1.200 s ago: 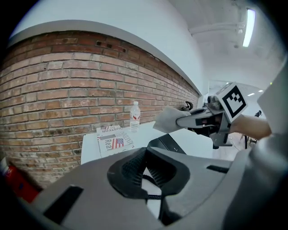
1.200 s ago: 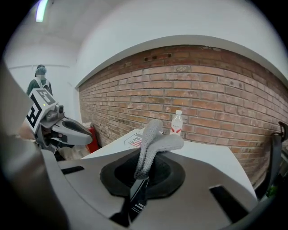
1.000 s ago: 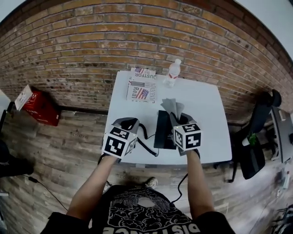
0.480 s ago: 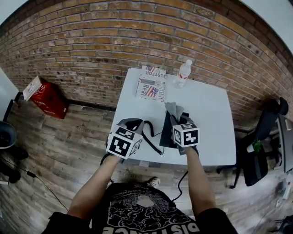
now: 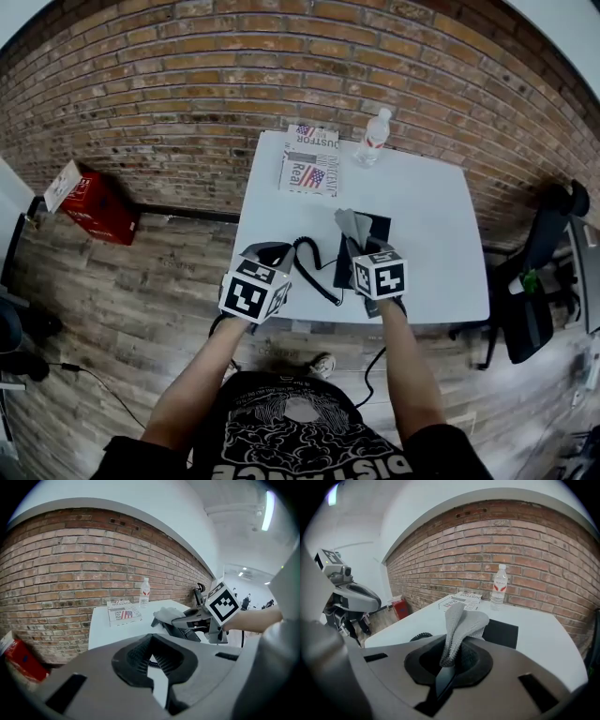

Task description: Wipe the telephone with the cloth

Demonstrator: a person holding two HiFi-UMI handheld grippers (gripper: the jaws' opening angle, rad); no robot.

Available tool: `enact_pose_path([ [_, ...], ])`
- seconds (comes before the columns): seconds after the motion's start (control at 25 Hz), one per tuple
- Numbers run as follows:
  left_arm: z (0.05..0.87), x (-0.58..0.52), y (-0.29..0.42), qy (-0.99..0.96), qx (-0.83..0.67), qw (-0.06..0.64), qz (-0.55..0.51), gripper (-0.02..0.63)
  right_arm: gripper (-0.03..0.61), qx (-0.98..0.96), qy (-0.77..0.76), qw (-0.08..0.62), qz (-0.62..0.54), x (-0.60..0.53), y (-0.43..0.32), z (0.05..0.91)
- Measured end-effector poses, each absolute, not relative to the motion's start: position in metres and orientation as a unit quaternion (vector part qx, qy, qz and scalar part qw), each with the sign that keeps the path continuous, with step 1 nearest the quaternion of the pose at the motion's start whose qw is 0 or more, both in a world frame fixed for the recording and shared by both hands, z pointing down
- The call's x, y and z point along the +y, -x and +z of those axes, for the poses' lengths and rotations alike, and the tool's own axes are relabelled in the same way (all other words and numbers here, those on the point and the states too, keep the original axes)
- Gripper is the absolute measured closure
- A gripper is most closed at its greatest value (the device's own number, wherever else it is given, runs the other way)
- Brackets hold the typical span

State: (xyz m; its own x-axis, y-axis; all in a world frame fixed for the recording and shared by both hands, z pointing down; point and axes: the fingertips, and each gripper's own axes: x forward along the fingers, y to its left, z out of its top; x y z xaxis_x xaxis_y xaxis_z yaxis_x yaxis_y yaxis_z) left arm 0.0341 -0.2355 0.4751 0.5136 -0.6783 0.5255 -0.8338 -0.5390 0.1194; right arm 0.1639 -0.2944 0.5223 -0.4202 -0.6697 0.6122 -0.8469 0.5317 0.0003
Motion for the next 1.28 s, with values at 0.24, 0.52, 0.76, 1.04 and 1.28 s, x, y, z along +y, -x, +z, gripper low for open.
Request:
enact_pose_path([
  [0.24,0.48,-0.235,-0.03,-0.854,-0.436,0.187,0.214,0.607,0.568,-0.822,-0.461,0.289,0.168,-0.28,-0.163,0.531],
  [0.52,0.478,-0.231,-0.032,-0.864,-0.418,0.185,0.212,0.607,0.568,-0.814,-0.464,0.296,0.184,-0.26,-0.161,0.542],
  [0.76,0.476,-0.225,-0.035,-0.873,-0.399,0.186,0.21,0.607,0.568,-0.805,-0.472,0.298,0.201,-0.241,-0.161,0.55],
  [1.04,0.479,-0.217,-0.04,-0.881,-0.381,0.184,0.211,0.607,0.568,-0.797,-0.478,0.299,0.217,-0.22,-0.163,0.561],
  [1.28,0.48,-0.213,-0.043,-0.887,-0.366,0.184,0.213,0.607,0.568,-0.791,-0.48,0.304,0.226,-0.204,-0.16,0.57],
])
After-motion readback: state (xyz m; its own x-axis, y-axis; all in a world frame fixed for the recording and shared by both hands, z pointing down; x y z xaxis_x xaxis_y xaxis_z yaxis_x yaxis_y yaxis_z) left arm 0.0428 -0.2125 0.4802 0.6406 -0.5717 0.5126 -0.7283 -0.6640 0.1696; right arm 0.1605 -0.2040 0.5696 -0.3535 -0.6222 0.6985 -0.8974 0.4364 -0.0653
